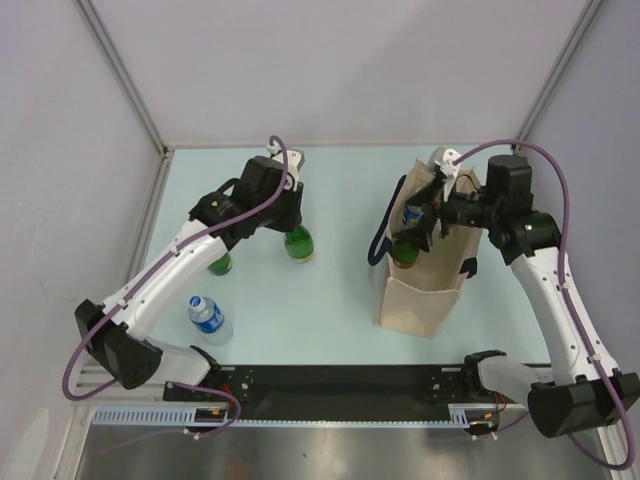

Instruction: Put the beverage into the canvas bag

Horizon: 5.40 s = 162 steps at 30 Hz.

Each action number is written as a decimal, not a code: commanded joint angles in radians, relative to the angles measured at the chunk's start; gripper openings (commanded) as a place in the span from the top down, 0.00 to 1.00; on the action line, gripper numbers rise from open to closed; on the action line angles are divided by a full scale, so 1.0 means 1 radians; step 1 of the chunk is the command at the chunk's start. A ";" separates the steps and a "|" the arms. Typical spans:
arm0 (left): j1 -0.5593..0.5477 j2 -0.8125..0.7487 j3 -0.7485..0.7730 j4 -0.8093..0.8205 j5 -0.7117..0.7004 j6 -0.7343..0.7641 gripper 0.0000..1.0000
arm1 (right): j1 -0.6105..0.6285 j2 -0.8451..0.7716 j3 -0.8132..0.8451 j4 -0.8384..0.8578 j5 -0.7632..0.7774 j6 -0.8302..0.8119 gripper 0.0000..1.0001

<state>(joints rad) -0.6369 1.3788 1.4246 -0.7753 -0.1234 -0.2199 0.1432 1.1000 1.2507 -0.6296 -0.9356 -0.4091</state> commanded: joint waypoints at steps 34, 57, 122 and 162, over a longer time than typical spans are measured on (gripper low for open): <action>-0.004 -0.123 0.172 0.002 0.111 -0.473 1.00 | 0.831 0.365 0.006 0.622 1.002 0.247 0.00; 0.014 -0.164 0.119 0.041 0.099 -0.516 1.00 | 0.894 0.402 -0.034 0.734 1.086 0.138 0.72; 0.097 -0.501 -0.558 0.663 0.272 -0.326 0.04 | 0.500 0.156 0.407 0.262 0.690 0.394 1.00; 0.102 -0.607 -0.586 0.522 0.065 -0.328 0.00 | 0.162 -0.134 -0.074 0.330 0.641 0.372 1.00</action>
<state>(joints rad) -0.5442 0.7994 0.8413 -0.2379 -0.0250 -0.5564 0.2981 1.0172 1.1858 -0.5369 -0.2531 -0.0555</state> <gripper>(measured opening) 0.996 0.400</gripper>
